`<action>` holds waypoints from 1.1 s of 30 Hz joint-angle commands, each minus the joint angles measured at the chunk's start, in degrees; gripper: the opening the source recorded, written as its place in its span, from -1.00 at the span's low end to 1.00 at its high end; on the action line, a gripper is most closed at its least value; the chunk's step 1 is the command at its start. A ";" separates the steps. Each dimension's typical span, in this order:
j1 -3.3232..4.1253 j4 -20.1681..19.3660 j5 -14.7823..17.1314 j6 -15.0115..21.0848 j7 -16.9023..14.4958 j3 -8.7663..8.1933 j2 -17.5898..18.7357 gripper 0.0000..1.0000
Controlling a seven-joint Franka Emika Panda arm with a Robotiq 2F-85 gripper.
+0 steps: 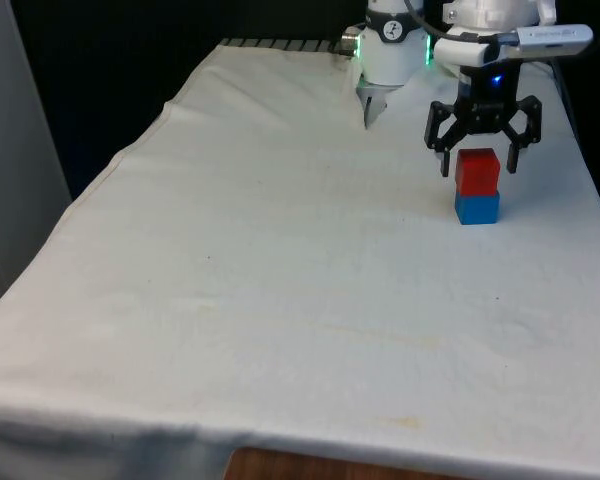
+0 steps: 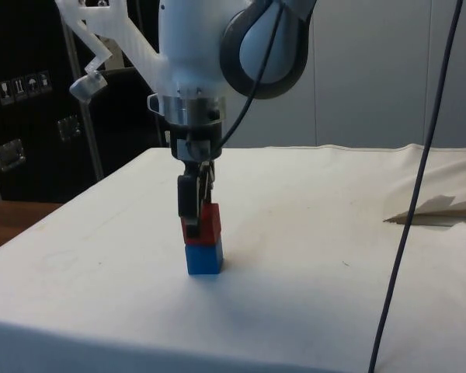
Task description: Stack the two cubes.
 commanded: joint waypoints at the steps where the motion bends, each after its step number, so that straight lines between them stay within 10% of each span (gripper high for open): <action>1: 0.17 -0.06 -0.46 0.06 0.40 -0.29 -0.34 1.00; 33: -0.86 1.15 1.66 -12.32 -0.74 0.11 -13.98 1.00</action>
